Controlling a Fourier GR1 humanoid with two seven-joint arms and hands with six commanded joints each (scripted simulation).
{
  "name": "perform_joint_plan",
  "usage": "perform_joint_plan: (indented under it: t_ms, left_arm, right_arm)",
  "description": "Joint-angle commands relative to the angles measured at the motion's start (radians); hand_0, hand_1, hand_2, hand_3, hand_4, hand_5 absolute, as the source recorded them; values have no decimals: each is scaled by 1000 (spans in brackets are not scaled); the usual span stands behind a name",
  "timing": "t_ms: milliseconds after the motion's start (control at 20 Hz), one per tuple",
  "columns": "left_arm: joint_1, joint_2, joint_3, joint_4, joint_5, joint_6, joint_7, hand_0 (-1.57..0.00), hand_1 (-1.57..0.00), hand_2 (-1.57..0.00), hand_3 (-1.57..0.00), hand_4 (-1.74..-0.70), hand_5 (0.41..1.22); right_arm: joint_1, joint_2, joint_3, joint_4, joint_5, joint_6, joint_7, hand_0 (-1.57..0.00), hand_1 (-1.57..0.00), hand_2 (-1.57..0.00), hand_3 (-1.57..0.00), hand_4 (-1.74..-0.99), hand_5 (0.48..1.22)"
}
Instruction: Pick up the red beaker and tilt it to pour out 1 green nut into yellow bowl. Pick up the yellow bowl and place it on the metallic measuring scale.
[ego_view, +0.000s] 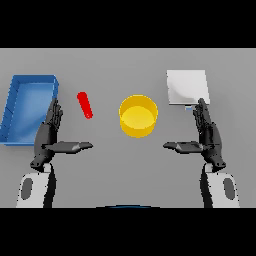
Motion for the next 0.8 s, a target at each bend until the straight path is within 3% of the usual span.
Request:
perform_joint_plan:
  t_ms: [0, 250, 300, 350, 400, 500, 550, 750]
  left_arm:
    - [1, 1, 1, -1, 1, 0, -1, 1, 1, 1, 1, -1151, 599]
    - [13, 16, 10, -8, 10, -9, -9, 1, 1, 1, 1, -1151, 599]
    - [41, 43, -17, -42, -25, -21, -13, 1, 1, 1, 1, -1151, 599]
    - [85, 55, -41, -82, -46, -33, -36, 1, 1, 1, 1, -1156, 599]
    - [90, 67, -54, -112, -62, -33, -16, 1, 1, 1, 1, -1158, 599]
    - [101, 80, -63, -141, -73, -34, 30, 1, 1, 1, 1, -1163, 599]
    - [98, 82, -75, -152, -83, -34, 55, 1, 1, 1, 1, -1163, 600]
    - [90, 93, -85, -125, -111, -38, 60, 1, 1, 1, 1, -1159, 602]
  right_arm:
    - [-2, 0, -1, 1, -1, -1, 1, 1, 1, 1, 1, -1167, 599]
    - [-19, -3, -6, 20, 0, -2, 5, 1, 1, 1, 1, -1167, 599]
    - [15, -42, 39, -18, 118, -39, -66, 1, 1, 1, 1, -1167, 599]
    - [47, -62, 66, -42, 189, -62, -104, 1, 1, 1, 1, -1163, 595]
    - [65, -61, 95, -60, 237, -75, -109, 1, 1, 1, 1, -1162, 594]
    - [69, -78, 105, -89, 279, -89, -70, 1, 1, 1, 1, -1159, 590]
    - [78, -70, 116, -85, 289, -91, -77, 1, 1, 1, 1, -1162, 591]
    - [87, -61, 115, -100, 264, -77, -75, 1, 1, 1, 1, -1199, 603]
